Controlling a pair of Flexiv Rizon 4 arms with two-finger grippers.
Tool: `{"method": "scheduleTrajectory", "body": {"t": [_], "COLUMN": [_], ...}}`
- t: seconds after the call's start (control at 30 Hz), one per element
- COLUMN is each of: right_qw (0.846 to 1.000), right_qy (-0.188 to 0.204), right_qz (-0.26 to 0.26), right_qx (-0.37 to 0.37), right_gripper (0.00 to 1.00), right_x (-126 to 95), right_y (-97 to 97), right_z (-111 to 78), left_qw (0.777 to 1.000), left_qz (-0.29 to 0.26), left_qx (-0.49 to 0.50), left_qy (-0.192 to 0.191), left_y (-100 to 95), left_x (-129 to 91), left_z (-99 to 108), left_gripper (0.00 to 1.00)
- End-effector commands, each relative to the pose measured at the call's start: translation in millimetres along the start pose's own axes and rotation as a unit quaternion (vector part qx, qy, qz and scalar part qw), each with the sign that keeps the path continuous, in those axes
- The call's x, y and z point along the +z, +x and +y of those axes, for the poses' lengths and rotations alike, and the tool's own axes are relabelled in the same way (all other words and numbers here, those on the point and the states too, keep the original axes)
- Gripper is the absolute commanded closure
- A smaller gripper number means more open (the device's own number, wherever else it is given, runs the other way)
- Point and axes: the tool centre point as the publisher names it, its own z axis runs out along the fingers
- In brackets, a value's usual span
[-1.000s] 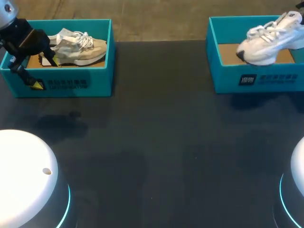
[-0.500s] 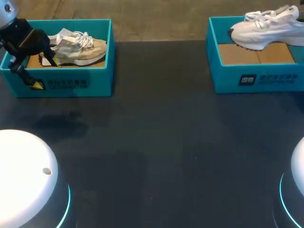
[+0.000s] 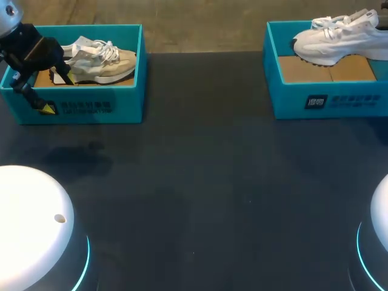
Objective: Take the shoe out of the shoebox, open the shoe tongue, remove and reinsert the insole, then place the shoe into the shoebox
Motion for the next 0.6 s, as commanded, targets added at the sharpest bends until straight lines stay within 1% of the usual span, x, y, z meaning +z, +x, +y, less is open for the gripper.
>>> {"method": "scheduleTrajectory", "body": {"t": [0.03, 0.17, 0.37, 0.6], "right_qw": [1.000, 1.000, 1.000, 0.999], "right_qy": [-0.005, -0.011, -0.012, -0.010], "right_qz": [0.002, -0.002, -0.006, -0.004], "right_qx": [-0.006, -0.018, -0.028, -0.030], "right_gripper": [1.00, 1.00, 1.00, 1.00], "right_x": [3, 7, 22, 36], "right_y": [-2.7, -3.8, -3.5, -4.9], "right_z": [-1.2, 1.3, 6.9, 18.1], "left_qw": [1.000, 1.000, 1.000, 1.000], "left_qz": [0.001, 0.001, 0.001, 0.001], "left_qx": [0.000, 0.000, 0.000, 0.000], "left_qy": [-0.001, -0.001, -0.001, -0.001], "left_y": [0.2, 0.2, 0.2, 0.2], "left_x": [0, 0, 0, 0], "left_z": [0, 0, 0, 0], "left_gripper": [0.00, 0.00, 0.00, 0.00]}}
